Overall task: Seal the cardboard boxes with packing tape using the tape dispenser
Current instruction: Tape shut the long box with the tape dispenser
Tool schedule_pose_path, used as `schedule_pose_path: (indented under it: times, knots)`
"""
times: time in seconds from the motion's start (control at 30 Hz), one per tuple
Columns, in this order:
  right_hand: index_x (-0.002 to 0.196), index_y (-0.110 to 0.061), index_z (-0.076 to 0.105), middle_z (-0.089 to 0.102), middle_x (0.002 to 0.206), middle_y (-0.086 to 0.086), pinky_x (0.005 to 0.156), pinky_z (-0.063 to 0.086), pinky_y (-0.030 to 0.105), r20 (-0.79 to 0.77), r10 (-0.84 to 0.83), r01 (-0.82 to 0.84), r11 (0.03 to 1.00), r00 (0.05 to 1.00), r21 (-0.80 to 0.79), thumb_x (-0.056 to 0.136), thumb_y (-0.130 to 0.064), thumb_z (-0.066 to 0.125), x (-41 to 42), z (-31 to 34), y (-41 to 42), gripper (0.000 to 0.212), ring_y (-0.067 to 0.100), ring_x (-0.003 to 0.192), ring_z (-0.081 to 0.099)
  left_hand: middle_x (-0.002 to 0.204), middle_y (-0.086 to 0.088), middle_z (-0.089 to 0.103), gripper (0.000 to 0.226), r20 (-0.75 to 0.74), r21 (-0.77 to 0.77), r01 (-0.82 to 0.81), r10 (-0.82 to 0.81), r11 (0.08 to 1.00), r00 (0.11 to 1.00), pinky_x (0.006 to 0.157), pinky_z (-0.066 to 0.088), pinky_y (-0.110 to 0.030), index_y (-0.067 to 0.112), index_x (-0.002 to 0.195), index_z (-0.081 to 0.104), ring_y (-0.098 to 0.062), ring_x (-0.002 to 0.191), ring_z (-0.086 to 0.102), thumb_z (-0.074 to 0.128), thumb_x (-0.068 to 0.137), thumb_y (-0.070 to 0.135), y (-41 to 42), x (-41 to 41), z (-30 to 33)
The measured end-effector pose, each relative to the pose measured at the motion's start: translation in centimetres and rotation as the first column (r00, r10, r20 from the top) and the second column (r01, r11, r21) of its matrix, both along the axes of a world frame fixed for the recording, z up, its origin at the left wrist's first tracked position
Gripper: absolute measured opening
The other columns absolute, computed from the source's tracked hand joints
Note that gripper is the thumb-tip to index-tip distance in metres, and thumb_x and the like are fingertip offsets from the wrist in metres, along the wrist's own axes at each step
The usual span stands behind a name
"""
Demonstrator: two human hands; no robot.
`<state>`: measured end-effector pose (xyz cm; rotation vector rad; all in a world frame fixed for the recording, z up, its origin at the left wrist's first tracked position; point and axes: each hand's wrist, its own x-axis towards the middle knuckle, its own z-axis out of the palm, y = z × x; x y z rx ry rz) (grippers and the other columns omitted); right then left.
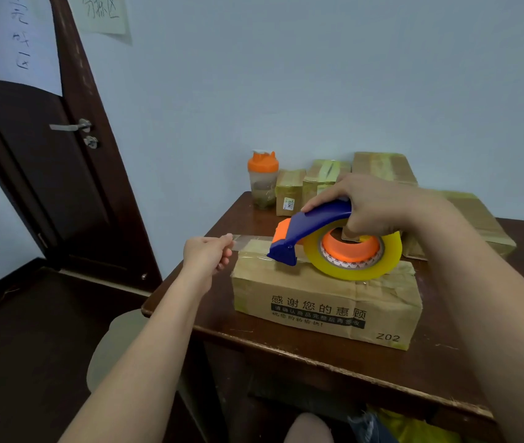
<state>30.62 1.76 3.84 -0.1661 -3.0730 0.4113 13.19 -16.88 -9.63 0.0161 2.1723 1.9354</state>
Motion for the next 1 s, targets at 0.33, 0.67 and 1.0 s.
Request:
schedule_pose_path:
  times: [0.33,0.67,1.0]
  knots:
    - [0.121,-0.046,0.062,0.044,0.091,-0.019,0.067,0.051,0.033,0.067,-0.006,0.006,1.000,0.998,0.001,0.077,0.007,0.048,-1.9,-0.4,-0.6,0.071,0.020,0.081,0.056,0.060,-0.001,0.058,0.019,0.026,0.013,-0.040,0.040,0.999,0.999,0.047,0.039,-0.020,0.005,0.081,0.071,-0.010,0.052,0.048,0.066,0.092,0.019,-0.4,-0.7,-1.4]
    - [0.121,-0.045,0.063,0.045,0.090,-0.013,0.069,0.054,0.039,0.119,-0.016,0.020,0.999,0.993,-0.034,0.079,0.009,0.048,-2.5,-1.0,-0.9,0.070,0.032,0.085,0.060,0.063,-0.003,0.060,0.018,0.138,-0.044,0.004,0.002,0.999,0.990,0.048,0.039,-0.022,0.006,0.082,0.072,-0.012,0.054,0.047,0.069,0.090,0.021,0.0,-0.5,-3.4]
    - [0.121,-0.043,0.062,0.043,0.091,-0.014,0.056,0.046,0.027,0.141,-0.022,0.026,0.999,0.990,-0.023,0.079,0.011,0.044,-2.4,-1.0,-1.2,0.071,0.022,0.075,0.055,0.066,-0.002,0.057,0.038,0.094,-0.340,0.175,-0.152,0.924,0.984,0.040,0.031,-0.020,0.008,0.109,0.067,-0.012,0.046,0.041,0.065,0.092,0.042,0.5,0.0,-3.7]
